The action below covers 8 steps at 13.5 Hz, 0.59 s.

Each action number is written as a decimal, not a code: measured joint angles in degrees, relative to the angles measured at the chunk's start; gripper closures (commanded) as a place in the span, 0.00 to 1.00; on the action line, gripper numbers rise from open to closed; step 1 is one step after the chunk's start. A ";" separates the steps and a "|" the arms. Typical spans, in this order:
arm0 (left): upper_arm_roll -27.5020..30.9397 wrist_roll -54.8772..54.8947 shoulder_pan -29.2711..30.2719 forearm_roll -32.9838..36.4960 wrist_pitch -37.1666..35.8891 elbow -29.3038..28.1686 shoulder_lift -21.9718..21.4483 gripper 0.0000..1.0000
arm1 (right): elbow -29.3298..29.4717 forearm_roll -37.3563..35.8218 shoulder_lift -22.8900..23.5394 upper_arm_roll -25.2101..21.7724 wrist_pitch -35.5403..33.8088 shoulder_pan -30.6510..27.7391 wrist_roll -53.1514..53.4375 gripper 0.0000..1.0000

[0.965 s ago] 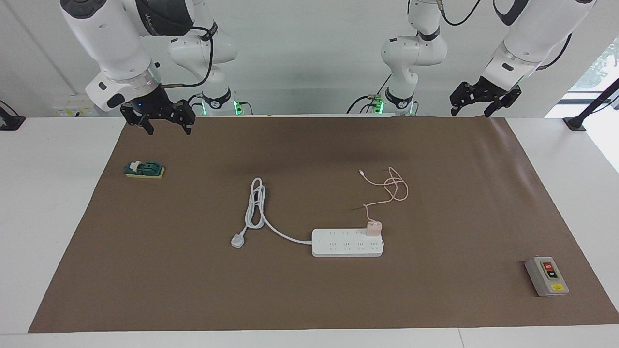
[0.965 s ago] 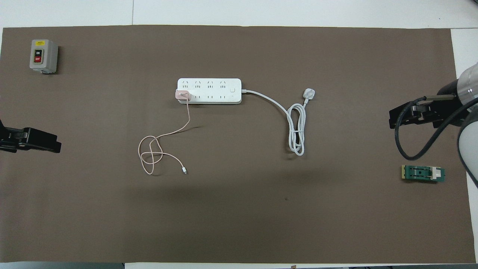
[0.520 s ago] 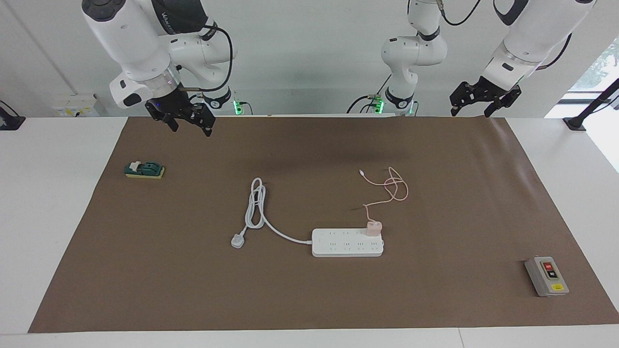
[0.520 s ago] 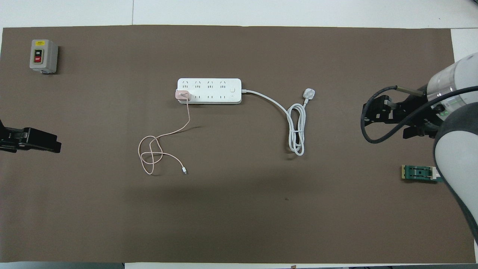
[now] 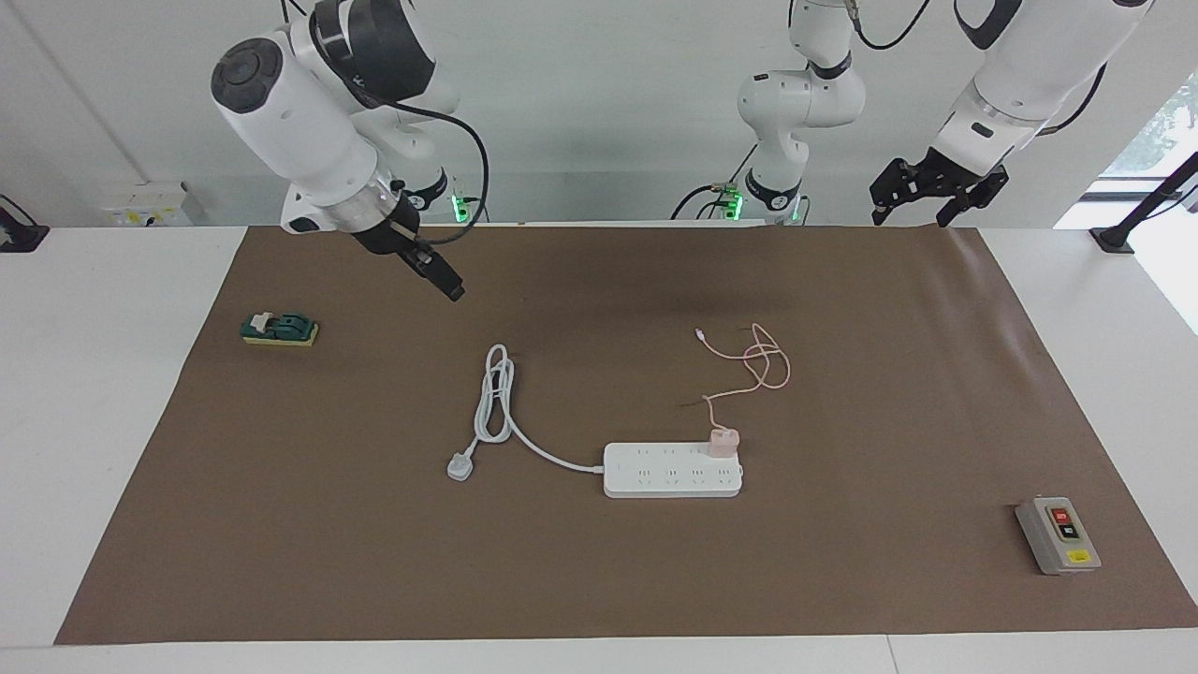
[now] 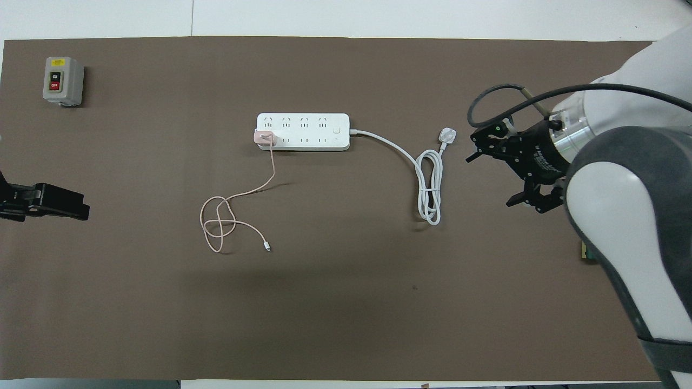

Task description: Unplug charger and place it aside

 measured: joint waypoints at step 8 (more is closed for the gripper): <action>-1.18 -37.02 -1.43 0.13 3.66 -0.29 0.59 0.00 | -0.25 6.00 7.39 0.16 12.82 6.71 20.91 0.00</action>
